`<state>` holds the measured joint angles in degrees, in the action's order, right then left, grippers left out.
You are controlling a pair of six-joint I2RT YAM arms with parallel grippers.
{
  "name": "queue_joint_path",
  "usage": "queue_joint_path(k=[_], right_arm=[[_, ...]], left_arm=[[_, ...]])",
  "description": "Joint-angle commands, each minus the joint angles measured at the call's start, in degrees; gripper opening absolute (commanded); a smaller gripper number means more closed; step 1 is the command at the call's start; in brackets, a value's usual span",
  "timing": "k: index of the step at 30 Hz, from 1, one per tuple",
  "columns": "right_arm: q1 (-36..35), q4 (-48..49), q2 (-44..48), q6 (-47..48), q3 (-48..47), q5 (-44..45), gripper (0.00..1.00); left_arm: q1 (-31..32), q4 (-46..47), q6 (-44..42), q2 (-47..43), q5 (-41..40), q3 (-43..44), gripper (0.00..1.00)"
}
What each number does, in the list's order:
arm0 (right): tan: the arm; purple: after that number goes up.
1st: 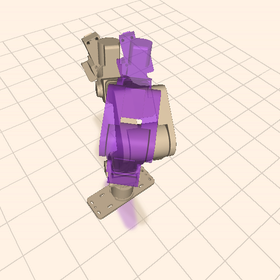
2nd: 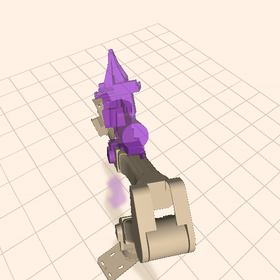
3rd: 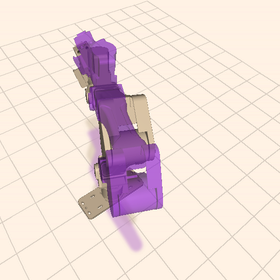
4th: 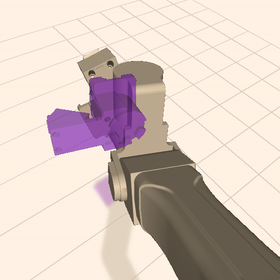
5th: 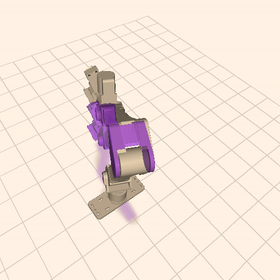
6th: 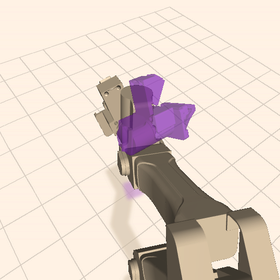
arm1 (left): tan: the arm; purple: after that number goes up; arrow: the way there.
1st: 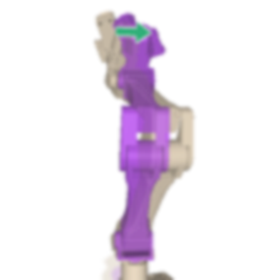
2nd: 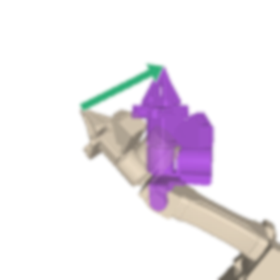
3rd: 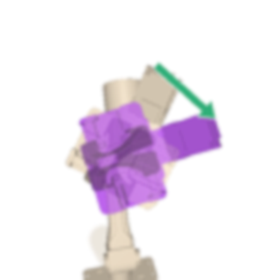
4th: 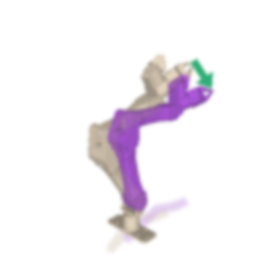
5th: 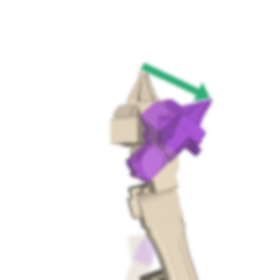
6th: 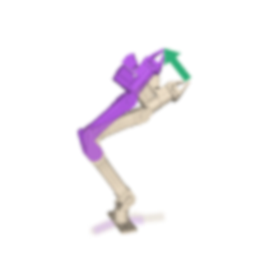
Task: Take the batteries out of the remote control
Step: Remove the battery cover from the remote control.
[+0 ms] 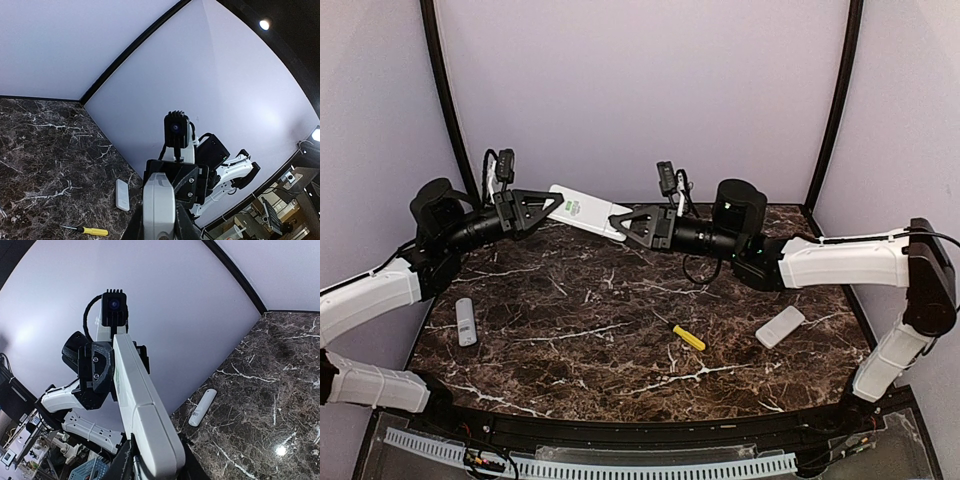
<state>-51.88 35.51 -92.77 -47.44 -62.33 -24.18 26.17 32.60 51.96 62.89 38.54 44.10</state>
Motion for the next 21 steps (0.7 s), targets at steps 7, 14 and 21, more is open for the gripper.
queue_joint_path(k=[7, 14, 21], right_arm=[[1.4, -2.7, 1.7, 0.1, 1.9, 3.9, 0.26], [1.4, -2.6, 1.5, -0.1, 1.6, 3.3, 0.20], [1.4, -2.2, 0.8, -0.4, 0.5, 1.4, 0.18]], left_arm=[[-1.4, 2.9, 0.5, -2.0, 0.2, -0.3, 0.00], [-1.7, 2.7, 0.5, -2.3, 0.4, -0.3, 0.00], [-1.8, 2.4, 0.4, -2.3, 0.4, -0.7, 0.00]])
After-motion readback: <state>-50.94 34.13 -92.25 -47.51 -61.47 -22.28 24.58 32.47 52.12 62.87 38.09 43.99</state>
